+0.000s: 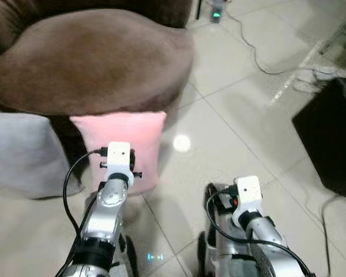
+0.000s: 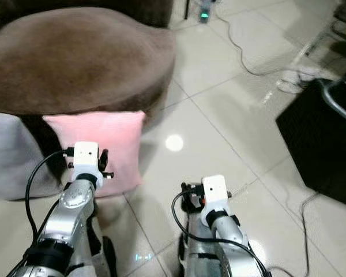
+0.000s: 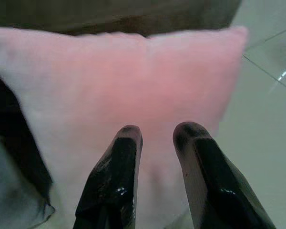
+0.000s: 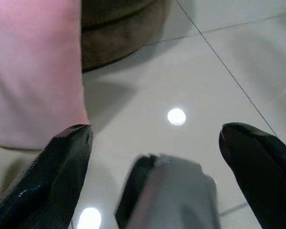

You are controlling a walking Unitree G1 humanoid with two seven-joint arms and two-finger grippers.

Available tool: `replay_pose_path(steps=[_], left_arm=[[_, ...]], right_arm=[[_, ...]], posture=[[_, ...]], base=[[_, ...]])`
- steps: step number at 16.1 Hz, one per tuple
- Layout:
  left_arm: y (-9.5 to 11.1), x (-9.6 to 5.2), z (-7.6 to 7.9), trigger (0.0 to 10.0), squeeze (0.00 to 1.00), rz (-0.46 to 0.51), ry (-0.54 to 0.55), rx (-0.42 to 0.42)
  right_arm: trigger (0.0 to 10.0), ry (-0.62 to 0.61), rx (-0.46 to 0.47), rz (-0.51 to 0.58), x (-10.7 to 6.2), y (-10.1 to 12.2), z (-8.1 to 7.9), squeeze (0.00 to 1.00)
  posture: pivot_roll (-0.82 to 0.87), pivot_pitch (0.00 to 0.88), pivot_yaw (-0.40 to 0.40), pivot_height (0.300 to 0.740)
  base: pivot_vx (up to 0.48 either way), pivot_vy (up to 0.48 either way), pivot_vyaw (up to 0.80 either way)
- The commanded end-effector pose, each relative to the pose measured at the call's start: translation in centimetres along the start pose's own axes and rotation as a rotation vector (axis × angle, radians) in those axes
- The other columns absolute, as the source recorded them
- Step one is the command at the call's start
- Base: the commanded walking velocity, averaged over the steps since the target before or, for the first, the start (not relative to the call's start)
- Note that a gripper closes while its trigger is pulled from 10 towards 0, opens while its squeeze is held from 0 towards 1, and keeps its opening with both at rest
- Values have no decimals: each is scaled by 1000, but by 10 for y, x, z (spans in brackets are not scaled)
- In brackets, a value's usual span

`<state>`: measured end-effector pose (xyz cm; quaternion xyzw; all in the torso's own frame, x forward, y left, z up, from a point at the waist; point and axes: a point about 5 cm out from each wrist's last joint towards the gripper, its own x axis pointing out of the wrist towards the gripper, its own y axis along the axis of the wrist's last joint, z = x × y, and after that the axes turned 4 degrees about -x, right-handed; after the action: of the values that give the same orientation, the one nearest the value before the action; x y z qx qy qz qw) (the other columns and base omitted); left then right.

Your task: Move the pillow to the sofa from floor

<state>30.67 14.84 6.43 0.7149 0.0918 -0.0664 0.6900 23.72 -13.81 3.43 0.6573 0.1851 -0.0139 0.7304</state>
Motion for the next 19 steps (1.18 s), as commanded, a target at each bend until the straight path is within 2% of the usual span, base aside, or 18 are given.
replay_pose_path(steps=[1,5,9,12,13,16,19], left_arm=[[-5,-3,2,10000,0,-20,-14,5],[-7,-1,3,10000,0,-35,-16,33],[-10,-1,7,10000,0,-55,-31,55],[-9,-1,5,10000,0,-52,-23,48],[-9,-1,5,10000,0,-51,-20,46],[-9,-2,4,10000,0,-52,-12,44],[-9,-2,2,10000,0,-45,7,54]], right_arm=[[10000,4,-4,-17,-3,-4,-1,737],[10000,39,16,-12,-2,-2,-3,753],[10000,71,22,-9,-3,-1,-6,718],[10000,52,19,-11,-3,-1,-2,714],[10000,41,12,-27,-3,-1,0,643],[10000,12,0,-26,-4,1,12,627],[10000,21,-2,-29,-5,2,11,624]], posture=[[-142,209,-61,450],[-142,200,-61,450],[-140,197,-62,450],[-141,197,-63,450],[-141,199,-65,450],[-143,206,-71,450],[-144,212,-78,450]], base=[[0,465,0],[421,99,0],[0,0,0],[0,0,0],[0,0,0],[0,0,0],[0,0,0]])
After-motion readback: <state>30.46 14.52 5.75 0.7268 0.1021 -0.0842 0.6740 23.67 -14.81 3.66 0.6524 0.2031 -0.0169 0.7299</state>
